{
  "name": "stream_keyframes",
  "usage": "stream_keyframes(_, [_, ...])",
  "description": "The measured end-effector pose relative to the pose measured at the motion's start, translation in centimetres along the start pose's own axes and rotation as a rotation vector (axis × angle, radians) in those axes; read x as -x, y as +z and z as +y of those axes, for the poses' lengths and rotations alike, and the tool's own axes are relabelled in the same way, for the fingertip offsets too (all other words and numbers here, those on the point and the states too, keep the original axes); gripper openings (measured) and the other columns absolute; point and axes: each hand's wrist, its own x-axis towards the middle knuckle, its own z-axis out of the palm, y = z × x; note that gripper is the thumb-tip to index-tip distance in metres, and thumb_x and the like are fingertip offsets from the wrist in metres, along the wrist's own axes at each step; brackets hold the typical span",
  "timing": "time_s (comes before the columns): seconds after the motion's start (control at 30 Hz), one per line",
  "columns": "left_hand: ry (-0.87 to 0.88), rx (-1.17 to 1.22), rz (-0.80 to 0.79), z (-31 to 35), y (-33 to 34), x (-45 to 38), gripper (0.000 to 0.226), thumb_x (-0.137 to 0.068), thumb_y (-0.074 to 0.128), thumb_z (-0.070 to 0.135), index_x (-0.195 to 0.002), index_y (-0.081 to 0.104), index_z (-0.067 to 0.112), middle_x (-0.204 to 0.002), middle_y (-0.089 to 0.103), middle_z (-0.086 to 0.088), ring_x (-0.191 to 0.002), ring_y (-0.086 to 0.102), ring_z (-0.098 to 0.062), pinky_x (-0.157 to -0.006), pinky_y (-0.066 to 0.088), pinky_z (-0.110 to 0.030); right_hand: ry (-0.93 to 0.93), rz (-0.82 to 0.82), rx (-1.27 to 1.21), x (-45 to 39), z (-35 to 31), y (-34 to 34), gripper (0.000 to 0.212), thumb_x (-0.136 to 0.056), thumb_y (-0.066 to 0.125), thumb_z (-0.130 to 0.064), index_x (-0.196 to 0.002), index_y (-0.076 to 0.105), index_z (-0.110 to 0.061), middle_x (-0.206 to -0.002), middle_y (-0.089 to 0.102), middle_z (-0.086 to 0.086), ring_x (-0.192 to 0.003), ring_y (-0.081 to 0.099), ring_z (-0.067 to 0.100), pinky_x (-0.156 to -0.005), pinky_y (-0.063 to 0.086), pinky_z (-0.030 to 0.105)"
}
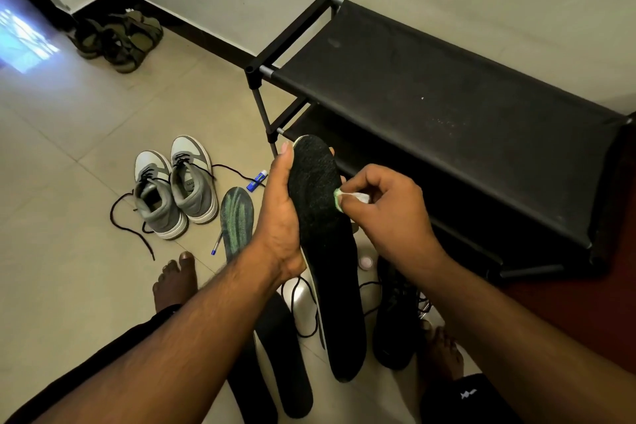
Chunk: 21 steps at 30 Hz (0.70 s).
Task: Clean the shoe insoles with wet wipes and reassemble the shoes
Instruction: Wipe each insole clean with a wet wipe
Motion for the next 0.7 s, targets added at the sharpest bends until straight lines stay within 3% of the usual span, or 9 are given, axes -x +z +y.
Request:
stream_keyframes(0.13, [-0.018,-0.012,-0.027,0.1,0.1,0.3,0.067,-0.092,0.038,0.066,-0.082,0.077,0.013,-0.084,0.068,-0.012,-0.075,0.070,-0.023,-0.068,0.059,-0.035,-0.039,-0.104,-0.015,0.8,-0.7,0.7,0.009,-0.077,0.075,-0.004,-0.077,0.069,-0.011,-0.072,0.068,0.000,-0.062,0.059,0.002,-0.060,0.051,0.018])
stream_keyframes(0.23, [-0.020,-0.013,0.011,0.2,0.3,0.4,0.064,-0.088,0.044,0.068,-0.100,0.073,0.012,-0.098,0.063,-0.016,-0.081,0.067,-0.026,-0.076,0.057,-0.039,0.007,-0.068,0.017,0.5,-0.2,0.2,0.009,-0.077,0.076,-0.005,-0.074,0.069,-0.011,-0.072,0.068,0.001,-0.062,0.060,0.002,-0.060,0.051,0.018])
stream_keyframes(0.37, [-0.012,-0.010,0.001,0.4,0.0,0.0,0.067,-0.086,0.045,0.071,-0.117,0.064,0.014,-0.101,0.058,-0.014,-0.080,0.065,-0.025,-0.074,0.056,-0.040,0.079,-0.050,0.047,-0.3,0.3,-0.6,0.014,-0.078,0.075,-0.006,-0.072,0.067,-0.017,-0.071,0.069,-0.006,-0.061,0.065,0.006,-0.057,0.052,0.018])
stream_keyframes(0.53, [-0.008,-0.001,-0.009,0.6,-0.2,0.2,0.065,-0.088,0.044,0.071,-0.095,0.072,0.012,-0.091,0.063,-0.013,-0.079,0.065,-0.025,-0.077,0.054,-0.038,0.037,-0.217,-0.006,0.7,-0.6,0.4,0.013,-0.076,0.076,-0.003,-0.071,0.068,-0.012,-0.055,0.060,-0.015,-0.050,0.053,-0.004,-0.051,0.040,0.008])
stream_keyframes(0.7, [0.002,-0.004,-0.003,0.4,-0.3,-0.1,0.068,-0.087,0.044,0.072,-0.117,0.065,0.014,-0.100,0.059,-0.014,-0.083,0.063,-0.026,-0.077,0.053,-0.042,0.058,-0.089,0.041,-0.4,0.2,-0.5,0.017,-0.075,0.077,-0.004,-0.068,0.068,-0.016,-0.065,0.066,-0.008,-0.056,0.059,-0.002,-0.053,0.045,0.012])
